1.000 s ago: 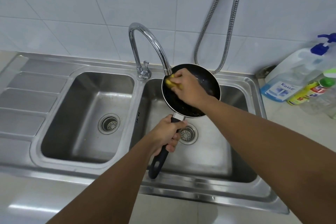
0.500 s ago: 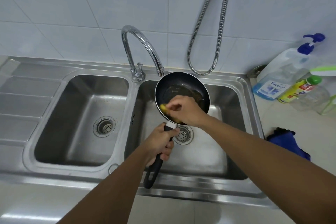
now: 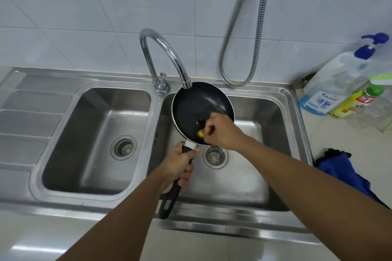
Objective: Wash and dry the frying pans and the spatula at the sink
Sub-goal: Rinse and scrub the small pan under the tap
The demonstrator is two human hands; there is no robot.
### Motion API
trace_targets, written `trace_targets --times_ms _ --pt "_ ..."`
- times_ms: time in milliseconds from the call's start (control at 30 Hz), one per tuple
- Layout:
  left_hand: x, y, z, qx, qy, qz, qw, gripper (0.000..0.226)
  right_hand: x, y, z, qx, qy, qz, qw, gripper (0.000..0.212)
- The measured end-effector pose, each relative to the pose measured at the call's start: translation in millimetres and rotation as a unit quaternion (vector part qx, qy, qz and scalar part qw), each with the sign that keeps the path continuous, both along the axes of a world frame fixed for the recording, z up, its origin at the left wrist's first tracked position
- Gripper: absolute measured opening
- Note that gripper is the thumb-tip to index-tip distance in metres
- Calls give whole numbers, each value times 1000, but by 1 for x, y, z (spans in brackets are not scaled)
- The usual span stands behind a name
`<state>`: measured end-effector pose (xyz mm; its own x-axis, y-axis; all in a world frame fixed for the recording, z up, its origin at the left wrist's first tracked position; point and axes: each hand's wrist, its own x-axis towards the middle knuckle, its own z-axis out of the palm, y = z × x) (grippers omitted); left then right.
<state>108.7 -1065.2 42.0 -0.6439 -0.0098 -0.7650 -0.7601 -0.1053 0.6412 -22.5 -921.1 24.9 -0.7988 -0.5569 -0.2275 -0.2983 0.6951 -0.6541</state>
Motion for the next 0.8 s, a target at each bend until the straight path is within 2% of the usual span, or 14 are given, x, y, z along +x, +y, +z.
trace_targets --times_ms 100,133,200,333,433,500,633,800 --pt "7 5 -1 -1 1 -22 1000 20 -19 22 -9 160 94 -1 983 6" --pt "9 9 -1 2 1 -29 1000 19 -27 27 -11 188 130 -10 974 7" --pt "11 17 -2 8 3 -41 999 20 -43 30 -11 162 181 -45 969 7" --pt "8 29 3 15 12 -57 998 20 -50 2 -5 5 221 -69 973 10" --pt "-4 30 5 19 16 -41 999 21 -23 -26 -1 -96 197 -8 976 19" --pt "-10 24 5 18 11 -23 1000 22 -6 -31 0 -123 153 28 980 21" --pt "-6 3 5 11 13 -20 1000 23 -2 3 -7 -102 93 76 988 13" --pt "-4 4 4 30 9 -40 999 21 -30 43 -11 16 216 16 976 10"
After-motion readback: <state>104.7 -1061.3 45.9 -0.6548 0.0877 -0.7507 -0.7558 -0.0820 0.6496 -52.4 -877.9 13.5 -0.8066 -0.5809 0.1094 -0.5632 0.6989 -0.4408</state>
